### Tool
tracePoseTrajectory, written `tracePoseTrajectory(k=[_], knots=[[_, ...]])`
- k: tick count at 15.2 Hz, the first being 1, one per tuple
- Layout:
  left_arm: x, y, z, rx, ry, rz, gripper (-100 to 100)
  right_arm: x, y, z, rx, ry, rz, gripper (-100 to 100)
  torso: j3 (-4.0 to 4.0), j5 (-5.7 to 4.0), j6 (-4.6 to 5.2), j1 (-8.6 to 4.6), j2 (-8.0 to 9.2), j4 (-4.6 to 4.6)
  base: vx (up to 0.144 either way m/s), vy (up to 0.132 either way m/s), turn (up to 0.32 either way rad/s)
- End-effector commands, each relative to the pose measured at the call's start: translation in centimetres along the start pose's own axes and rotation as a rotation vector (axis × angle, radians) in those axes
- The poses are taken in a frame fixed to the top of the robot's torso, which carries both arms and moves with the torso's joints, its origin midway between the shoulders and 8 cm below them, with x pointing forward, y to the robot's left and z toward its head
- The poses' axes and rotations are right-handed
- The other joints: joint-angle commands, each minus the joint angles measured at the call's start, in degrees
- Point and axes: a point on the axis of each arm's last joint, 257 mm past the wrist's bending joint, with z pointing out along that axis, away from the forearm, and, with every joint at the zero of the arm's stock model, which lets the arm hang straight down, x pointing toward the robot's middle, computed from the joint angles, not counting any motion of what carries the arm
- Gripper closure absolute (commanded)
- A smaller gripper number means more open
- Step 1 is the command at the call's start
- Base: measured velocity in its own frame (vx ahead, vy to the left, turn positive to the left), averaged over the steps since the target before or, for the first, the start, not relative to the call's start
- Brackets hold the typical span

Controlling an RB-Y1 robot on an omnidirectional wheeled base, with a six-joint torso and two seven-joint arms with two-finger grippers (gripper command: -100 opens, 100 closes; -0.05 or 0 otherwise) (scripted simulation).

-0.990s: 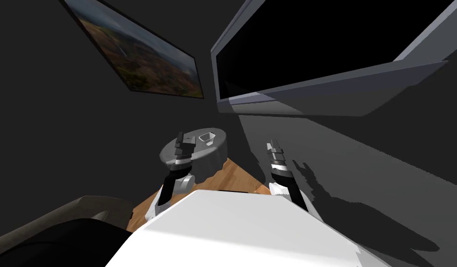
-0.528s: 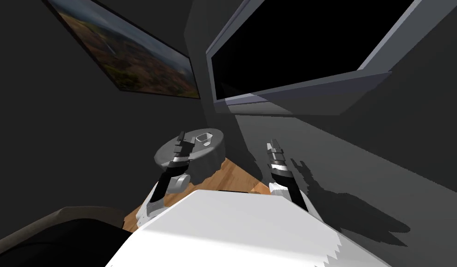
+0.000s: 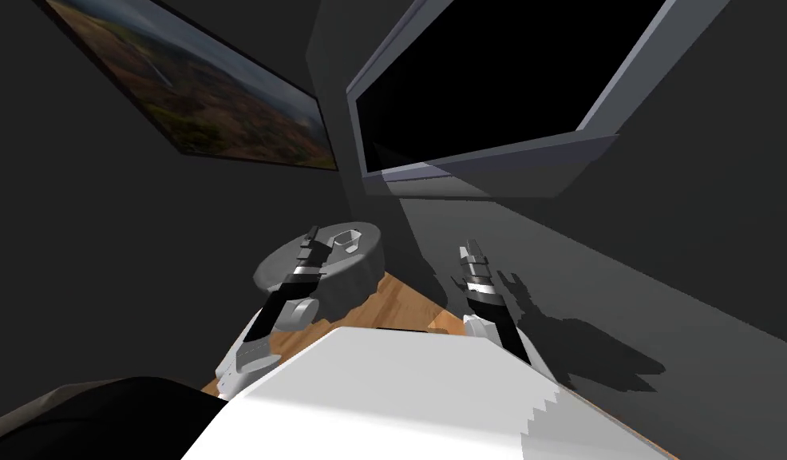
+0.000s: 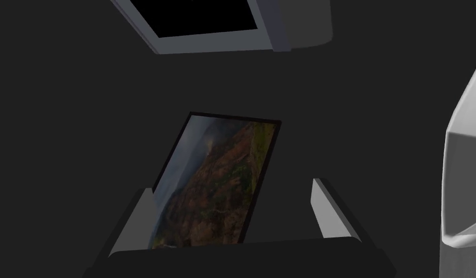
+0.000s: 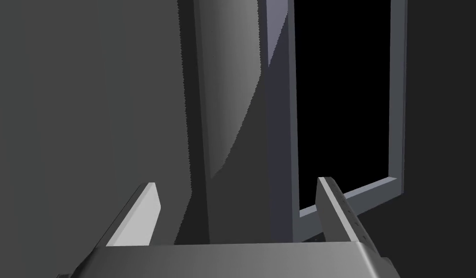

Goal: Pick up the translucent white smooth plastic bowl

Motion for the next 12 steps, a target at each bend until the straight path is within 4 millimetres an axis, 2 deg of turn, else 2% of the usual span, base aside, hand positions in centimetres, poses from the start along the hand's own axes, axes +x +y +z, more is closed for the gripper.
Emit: tracePoseTrajectory(k=[1, 2, 3, 5, 6, 9, 10, 12], knots=[[-0.8, 0.8, 0.2, -0.043, -0.002, 0.000, -100, 0.0, 0.0, 0.0, 0.000, 0.000, 0.000, 0, 0.00, 0.00, 0.00, 0.00, 0.00, 0.00, -0.014, -0.004, -0.117], [-0.8, 1.1, 0.2, -0.052, -0.003, 0.000, -100, 0.0, 0.0, 0.0, 0.000, 0.000, 0.000, 0, 0.00, 0.00, 0.00, 0.01, 0.00, 0.00, -0.011, -0.001, -0.045], [-1.6, 1.1, 0.5, -0.069, -0.004, -0.001, -100, 0.0, 0.0, 0.0, 0.000, 0.000, 0.000, 0, 0.00, 0.01, -0.02, 0.02, -0.01, 0.00, -0.011, -0.006, -0.141], [-1.7, 1.9, 0.4, -0.100, -0.007, -0.001, -100, 0.0, 0.0, 0.0, 0.000, 0.000, 0.000, 0, -0.01, 0.01, 0.00, 0.01, -0.01, 0.00, -0.010, -0.001, -0.085], [-2.6, 1.7, 0.7, -0.111, -0.009, -0.003, -100, 0.0, 0.0, 0.0, 0.000, 0.000, 0.000, 0, -0.01, 0.01, -0.02, 0.02, -0.02, 0.00, -0.010, -0.004, -0.130], [-2.7, 2.6, 0.6, -0.150, -0.013, -0.003, -100, 0.0, 0.0, 0.0, 0.000, 0.000, 0.000, 0, -0.01, 0.01, -0.02, 0.03, -0.02, 0.00, -0.008, 0.001, -0.053], [-3.6, 2.6, 0.8, -0.171, -0.017, -0.006, -100, 0.0, 0.0, 0.0, 0.000, 0.000, 0.000, 0, -0.02, 0.01, -0.03, 0.03, -0.03, -0.01, -0.006, -0.003, -0.088], [-3.7, 3.4, 0.7, -0.200, -0.021, -0.006, -100, 0.0, 0.0, 0.0, 0.000, 0.000, 0.000, 0, -0.02, 0.01, 0.00, 0.02, -0.03, -0.01, -0.007, 0.000, -0.112]])
